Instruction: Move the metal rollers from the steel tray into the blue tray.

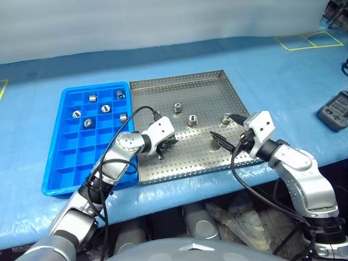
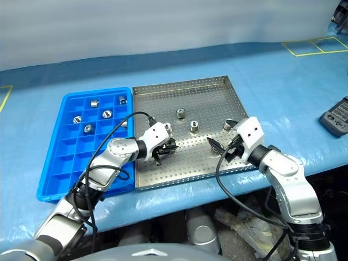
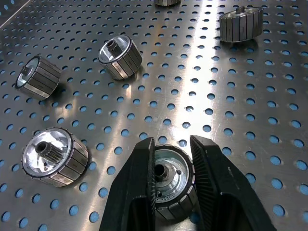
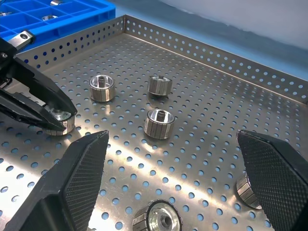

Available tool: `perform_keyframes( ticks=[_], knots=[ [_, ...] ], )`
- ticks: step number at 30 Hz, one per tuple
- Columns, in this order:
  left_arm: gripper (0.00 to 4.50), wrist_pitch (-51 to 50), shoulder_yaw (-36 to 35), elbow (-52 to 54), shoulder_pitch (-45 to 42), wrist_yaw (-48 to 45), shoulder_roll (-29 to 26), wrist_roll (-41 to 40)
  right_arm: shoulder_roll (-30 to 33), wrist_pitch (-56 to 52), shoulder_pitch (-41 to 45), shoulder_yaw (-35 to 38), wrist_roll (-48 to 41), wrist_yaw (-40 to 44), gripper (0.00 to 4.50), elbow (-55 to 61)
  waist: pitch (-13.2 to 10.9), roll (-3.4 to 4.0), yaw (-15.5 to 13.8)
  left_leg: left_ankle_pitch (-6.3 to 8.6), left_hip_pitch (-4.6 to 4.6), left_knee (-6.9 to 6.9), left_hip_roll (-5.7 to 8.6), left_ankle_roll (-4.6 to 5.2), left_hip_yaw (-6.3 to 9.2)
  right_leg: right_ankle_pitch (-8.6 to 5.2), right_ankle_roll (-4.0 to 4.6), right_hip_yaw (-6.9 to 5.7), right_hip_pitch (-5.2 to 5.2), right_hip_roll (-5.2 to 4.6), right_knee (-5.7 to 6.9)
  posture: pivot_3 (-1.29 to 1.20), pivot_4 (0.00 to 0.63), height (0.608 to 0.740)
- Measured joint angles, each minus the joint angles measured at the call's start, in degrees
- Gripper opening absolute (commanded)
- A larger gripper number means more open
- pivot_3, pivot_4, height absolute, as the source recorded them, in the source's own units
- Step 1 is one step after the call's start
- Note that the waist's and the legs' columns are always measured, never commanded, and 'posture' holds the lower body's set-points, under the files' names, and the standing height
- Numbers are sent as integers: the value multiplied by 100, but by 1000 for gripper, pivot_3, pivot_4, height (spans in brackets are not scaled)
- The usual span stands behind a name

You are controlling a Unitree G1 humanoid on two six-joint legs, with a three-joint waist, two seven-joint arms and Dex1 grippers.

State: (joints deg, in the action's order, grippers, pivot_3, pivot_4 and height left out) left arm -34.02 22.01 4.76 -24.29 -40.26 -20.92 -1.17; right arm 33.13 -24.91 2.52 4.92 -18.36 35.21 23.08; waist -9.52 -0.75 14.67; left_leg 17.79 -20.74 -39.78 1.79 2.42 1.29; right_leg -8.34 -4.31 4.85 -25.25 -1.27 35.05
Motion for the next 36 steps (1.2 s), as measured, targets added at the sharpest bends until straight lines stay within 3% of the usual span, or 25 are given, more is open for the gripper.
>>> perform_keyframes(
  ticks=[7,15,20,28,36],
  knots=[
    [797,-199,-896,763,108,140,-21,-513,-18,60,140,-185,-12,148,4500,-39,0,0,-9,1,-12,0,-2,2,-2,2,1,3,-17,0,0,-250,150,740],
    [797,-659,-2152,2097,977,302,-951,-870,-219,61,545,-778,-58,682,4500,-434,-1,-1,-95,1,-6,1,-5,1,-2,4,4,2,-16,2,2,-141,150,740],
    [797,-932,-2825,2573,1653,684,-1305,-784,-392,80,949,-1215,-137,1170,4500,-684,-3,-4,-339,1,-9,2,-5,0,7,19,31,-11,-18,-3,-1,-64,150,740],
    [797,-1219,-3432,2940,2270,1674,-1080,-539,-532,225,1477,-1438,-124,1591,4500,-1166,-3,-8,-1011,0,-19,2,2,-6,40,15,45,-48,-18,-26,-4,0,150,740],
    [797,-1322,-3514,2547,2069,2513,-560,-344,-657,312,1624,-1572,-89,1727,4500,-1369,-2,-9,-1378,-11,-34,3,6,-28,83,14,68,-93,-15,-32,-5,7,150,740]
  ],
)
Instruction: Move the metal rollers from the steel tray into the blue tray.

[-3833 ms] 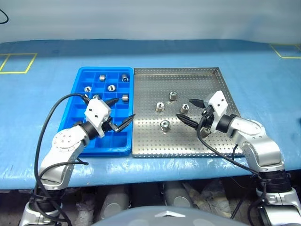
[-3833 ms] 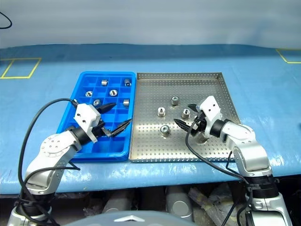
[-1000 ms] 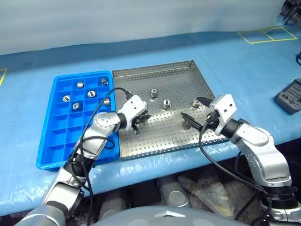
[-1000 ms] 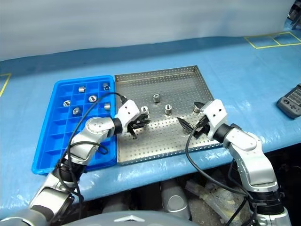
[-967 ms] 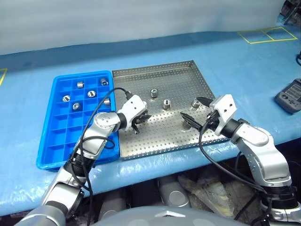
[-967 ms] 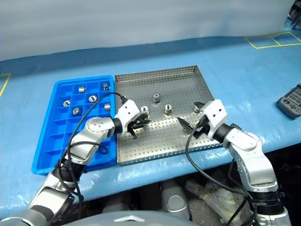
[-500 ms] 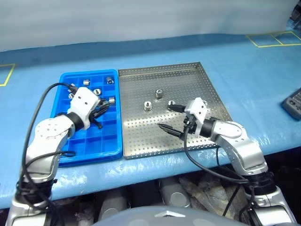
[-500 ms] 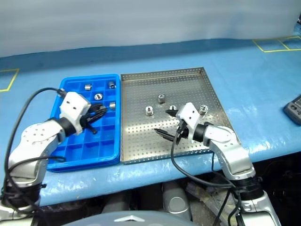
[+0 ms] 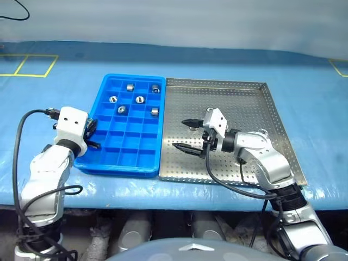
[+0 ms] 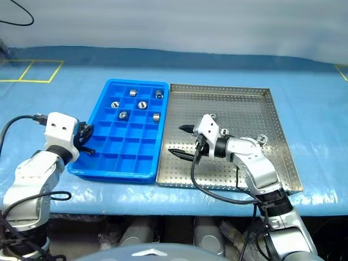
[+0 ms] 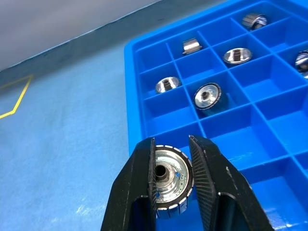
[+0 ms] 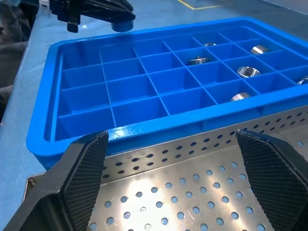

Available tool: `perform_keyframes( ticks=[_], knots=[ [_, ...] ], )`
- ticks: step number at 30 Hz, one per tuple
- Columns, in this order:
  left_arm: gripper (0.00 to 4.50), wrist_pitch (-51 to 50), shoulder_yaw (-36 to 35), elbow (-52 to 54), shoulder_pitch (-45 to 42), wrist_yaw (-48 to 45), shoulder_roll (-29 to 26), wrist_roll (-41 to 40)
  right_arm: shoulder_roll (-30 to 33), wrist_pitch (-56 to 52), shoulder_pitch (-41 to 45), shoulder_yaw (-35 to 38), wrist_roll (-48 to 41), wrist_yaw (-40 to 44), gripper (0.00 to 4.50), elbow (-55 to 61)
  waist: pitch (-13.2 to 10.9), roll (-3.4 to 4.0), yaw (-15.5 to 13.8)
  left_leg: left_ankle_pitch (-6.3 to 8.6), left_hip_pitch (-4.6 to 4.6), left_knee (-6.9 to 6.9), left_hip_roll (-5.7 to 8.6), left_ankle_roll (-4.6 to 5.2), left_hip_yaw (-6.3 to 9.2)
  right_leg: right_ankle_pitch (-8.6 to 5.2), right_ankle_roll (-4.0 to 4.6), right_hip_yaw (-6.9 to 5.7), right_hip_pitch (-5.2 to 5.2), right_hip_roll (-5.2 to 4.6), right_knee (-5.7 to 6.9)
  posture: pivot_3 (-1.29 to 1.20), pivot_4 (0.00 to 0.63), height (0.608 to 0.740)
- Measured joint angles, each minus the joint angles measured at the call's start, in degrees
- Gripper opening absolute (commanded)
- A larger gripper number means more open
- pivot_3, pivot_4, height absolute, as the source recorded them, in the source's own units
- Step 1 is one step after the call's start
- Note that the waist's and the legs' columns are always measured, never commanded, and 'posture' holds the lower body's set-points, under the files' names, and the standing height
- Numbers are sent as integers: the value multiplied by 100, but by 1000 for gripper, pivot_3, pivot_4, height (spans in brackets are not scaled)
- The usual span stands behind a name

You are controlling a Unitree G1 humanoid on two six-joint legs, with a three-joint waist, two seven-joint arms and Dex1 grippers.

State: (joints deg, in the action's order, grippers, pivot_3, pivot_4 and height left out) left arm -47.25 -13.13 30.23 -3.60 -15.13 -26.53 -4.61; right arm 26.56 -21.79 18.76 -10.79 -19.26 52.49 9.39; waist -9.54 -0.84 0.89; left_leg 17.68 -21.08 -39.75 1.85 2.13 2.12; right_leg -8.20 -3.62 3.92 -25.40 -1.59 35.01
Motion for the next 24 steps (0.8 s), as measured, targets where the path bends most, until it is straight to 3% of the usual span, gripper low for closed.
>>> perform_keyframes(
  ticks=[16,23,24],
  knots=[
    [797,424,468,-1101,-619,252,202,8,29,9,-177,45,68,-59,4500,8,0,0,70,-4,-2,1,0,-6,5,-1,5,-5,1,8,1,-40,150,740],
    [2983,442,467,-1171,-631,309,186,16,32,17,-179,61,70,-135,4500,8,0,0,76,-4,-2,1,0,-6,6,-1,5,-6,1,7,2,-33,150,740],
    [2983,451,463,-1171,-640,353,202,18,31,21,-179,61,74,-138,4500,8,0,0,75,-4,-2,1,0,-6,6,-1,5,-6,1,7,2,-33,150,740]
  ],
)
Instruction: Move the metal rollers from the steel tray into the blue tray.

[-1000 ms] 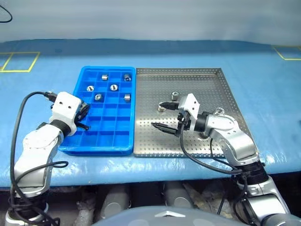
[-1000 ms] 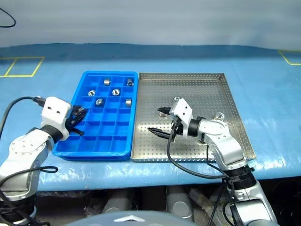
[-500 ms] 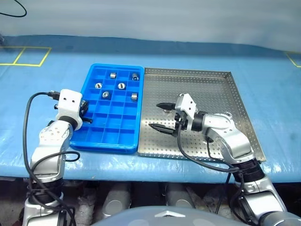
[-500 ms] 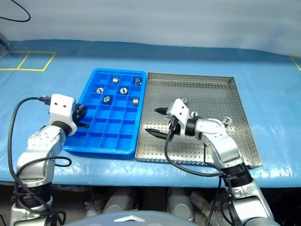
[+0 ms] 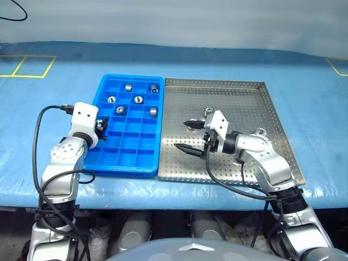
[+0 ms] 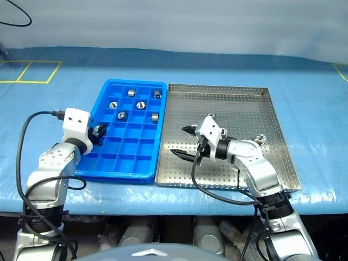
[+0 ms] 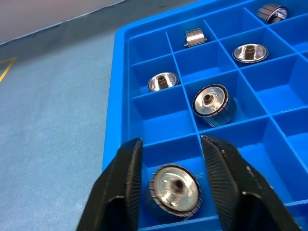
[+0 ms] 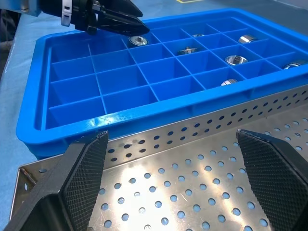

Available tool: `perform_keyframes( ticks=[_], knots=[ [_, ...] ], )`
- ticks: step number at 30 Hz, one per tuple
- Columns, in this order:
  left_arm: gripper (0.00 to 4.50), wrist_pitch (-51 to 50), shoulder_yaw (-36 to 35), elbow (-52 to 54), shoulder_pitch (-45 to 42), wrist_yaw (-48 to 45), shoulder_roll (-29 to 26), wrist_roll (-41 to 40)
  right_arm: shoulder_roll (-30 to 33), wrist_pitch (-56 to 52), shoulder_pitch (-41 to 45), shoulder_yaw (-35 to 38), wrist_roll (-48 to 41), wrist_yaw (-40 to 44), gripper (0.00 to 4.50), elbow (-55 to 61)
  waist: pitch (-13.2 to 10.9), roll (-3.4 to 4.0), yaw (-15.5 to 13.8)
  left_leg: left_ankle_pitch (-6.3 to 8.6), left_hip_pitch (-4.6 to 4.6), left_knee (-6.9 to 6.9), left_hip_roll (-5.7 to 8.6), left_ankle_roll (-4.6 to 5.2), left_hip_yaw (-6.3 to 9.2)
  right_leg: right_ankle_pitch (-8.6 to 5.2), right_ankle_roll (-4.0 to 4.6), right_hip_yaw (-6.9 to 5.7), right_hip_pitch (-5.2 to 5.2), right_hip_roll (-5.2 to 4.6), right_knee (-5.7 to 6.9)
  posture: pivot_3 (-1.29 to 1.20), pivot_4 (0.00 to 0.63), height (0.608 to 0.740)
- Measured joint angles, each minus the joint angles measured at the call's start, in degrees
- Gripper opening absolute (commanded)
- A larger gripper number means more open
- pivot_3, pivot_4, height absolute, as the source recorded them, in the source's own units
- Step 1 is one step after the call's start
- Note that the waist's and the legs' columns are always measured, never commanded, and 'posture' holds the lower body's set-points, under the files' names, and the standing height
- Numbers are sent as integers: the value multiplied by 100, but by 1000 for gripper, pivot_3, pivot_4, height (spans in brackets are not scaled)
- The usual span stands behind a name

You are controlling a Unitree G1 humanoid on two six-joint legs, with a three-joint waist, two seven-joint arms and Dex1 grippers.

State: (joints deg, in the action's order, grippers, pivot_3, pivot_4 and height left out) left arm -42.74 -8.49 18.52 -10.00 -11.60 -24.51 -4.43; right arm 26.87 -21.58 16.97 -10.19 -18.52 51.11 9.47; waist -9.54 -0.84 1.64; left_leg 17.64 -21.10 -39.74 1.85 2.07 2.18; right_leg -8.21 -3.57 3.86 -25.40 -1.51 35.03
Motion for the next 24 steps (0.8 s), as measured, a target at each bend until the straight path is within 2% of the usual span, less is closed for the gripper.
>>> perform_keyframes(
  ticks=[8,11,14,17,20,24],
  knots=[
    [2983,568,-52,3,-105,-104,236,-215,5,33,-1,5,13,-16,4500,0,0,0,-9,-1,-1,0,0,-2,0,0,0,-1,0,-1,0,-62,150,740],
    [2983,731,130,52,-376,-557,463,-619,45,30,-68,73,13,-99,4500,71,1,-1,-41,-3,-4,-2,5,-3,1,0,0,-4,1,-6,-2,-113,150,740],
    [2983,742,646,20,-806,-1237,556,-1022,203,2,-305,280,7,-239,4500,359,2,0,-12,-6,-10,-7,11,-8,-3,0,-1,-1,2,-8,-7,-156,150,740],
    [2983,763,1338,-401,-1421,-1901,477,-1034,398,-48,-744,559,2,-403,4500,695,3,2,79,-4,-10,-7,12,-2,-12,0,-1,4,1,-3,-8,-216,150,740],
    [2983,863,1724,-1035,-1875,-2297,475,-962,455,-157,-1091,727,2,-593,4500,949,6,6,277,5,-7,-8,8,14,-17,0,-2,10,1,3,-6,-272,150,740],
    [2983,1131,2243,-2314,-2473,-2575,594,-595,570,-281,-1546,981,47,-950,4500,1348,7,8,571,5,-3,-12,7,17,-22,2,-9,18,6,9,-4,-333,150,740]
  ],
)
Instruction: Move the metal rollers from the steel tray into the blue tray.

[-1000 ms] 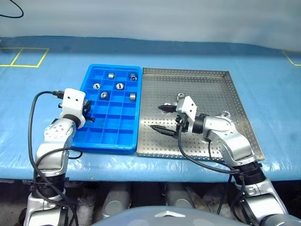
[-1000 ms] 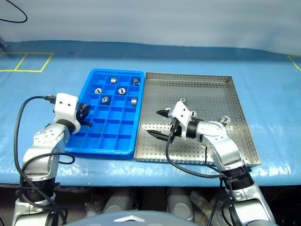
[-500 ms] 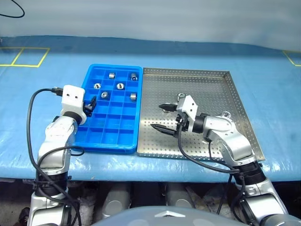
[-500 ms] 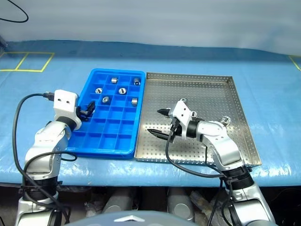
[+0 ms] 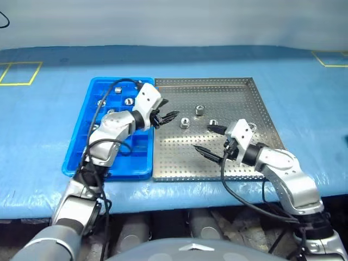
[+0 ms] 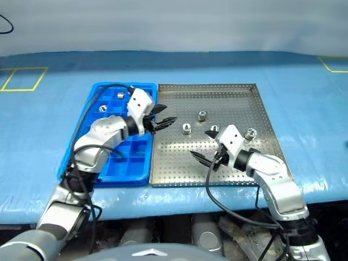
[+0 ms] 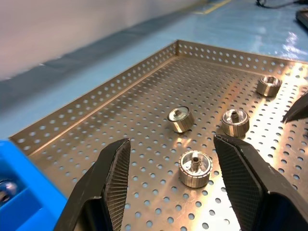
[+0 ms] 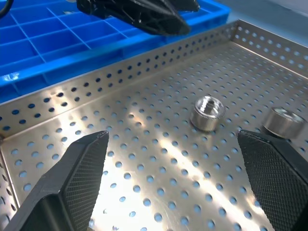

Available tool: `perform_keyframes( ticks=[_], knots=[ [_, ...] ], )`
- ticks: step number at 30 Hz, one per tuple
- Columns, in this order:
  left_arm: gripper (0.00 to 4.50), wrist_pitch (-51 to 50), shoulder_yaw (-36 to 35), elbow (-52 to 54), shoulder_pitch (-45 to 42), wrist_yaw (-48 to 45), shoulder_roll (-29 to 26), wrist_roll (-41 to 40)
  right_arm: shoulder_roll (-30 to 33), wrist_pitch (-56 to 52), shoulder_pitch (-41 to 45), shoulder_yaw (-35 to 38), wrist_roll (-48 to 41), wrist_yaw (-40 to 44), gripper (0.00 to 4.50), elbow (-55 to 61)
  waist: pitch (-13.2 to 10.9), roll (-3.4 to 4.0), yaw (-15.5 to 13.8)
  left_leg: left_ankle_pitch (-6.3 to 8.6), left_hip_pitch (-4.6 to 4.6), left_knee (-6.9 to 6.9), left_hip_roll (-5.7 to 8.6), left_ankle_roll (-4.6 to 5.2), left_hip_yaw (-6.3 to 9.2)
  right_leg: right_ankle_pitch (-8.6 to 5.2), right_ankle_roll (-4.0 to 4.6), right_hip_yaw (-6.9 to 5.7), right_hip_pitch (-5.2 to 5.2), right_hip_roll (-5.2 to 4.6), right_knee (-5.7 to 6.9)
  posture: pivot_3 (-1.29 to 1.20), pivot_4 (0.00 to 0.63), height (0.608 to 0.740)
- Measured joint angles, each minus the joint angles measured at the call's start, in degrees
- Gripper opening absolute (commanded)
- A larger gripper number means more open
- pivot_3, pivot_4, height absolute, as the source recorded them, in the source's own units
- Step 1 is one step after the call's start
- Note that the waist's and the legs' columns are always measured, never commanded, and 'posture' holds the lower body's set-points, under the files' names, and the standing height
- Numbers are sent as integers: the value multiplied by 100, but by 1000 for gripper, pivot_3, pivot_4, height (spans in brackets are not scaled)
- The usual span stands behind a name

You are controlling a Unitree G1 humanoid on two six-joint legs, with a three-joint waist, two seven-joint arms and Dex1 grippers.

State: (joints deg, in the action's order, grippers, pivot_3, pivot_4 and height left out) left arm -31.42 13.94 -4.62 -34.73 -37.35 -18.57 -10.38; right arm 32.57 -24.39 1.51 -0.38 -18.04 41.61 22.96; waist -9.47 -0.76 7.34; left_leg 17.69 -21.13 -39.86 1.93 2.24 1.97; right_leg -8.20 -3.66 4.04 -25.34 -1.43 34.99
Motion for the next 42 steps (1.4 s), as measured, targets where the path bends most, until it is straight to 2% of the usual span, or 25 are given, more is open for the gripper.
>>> perform_keyframes(
  ticks=[7,13,20,29,32,34,42],
  knots=[
    [2983,451,315,-1482,-299,-156,235,443,39,-30,-338,186,-9,-294,4500,337,0,0,543,3,0,-2,-3,8,-12,-1,-22,17,-1,2,0,-363,150,740],
    [2983,706,350,-2092,-518,-124,374,769,37,-108,-363,186,-13,-403,4500,396,0,0,820,2,6,-4,-2,12,-19,-8,-50,30,2,2,1,-362,150,740],
    [2983,714,352,-2382,-557,113,389,1088,36,-112,-272,170,-17,-408,4500,395,-1,-2,962,1,17,-4,-2,16,-32,-5,-62,45,9,3,0,-336,150,740],
    [2983,721,101,-2305,-407,387,334,1169,8,-112,-148,77,-17,-405,4500,340,-1,-2,969,2,19,-4,-3,19,-46,0,-70,61,5,2,0,-329,150,740],
    [2407,717,40,-2299,-380,421,315,1179,-10,-111,-63,51,-15,-403,4500,260,-1,-2,968,2,20,-4,-3,20,-48,1,-72,63,5,2,0,-307,150,740],
    [1754,704,36,-2243,-346,427,315,1191,-13,-110,-53,32,-15,-401,4500,255,-1,-1,960,2,20,-4,-3,20,-48,1,-72,63,4,2,1,-304,150,740],
    [1702,686,34,-2079,-246,302,277,1210,-28,-105,-33,-26,-15,-398,4500,225,-1,-1,926,2,19,-4,-3,21,-50,2,-72,66,2,1,1,-302,150,740]
  ],
)
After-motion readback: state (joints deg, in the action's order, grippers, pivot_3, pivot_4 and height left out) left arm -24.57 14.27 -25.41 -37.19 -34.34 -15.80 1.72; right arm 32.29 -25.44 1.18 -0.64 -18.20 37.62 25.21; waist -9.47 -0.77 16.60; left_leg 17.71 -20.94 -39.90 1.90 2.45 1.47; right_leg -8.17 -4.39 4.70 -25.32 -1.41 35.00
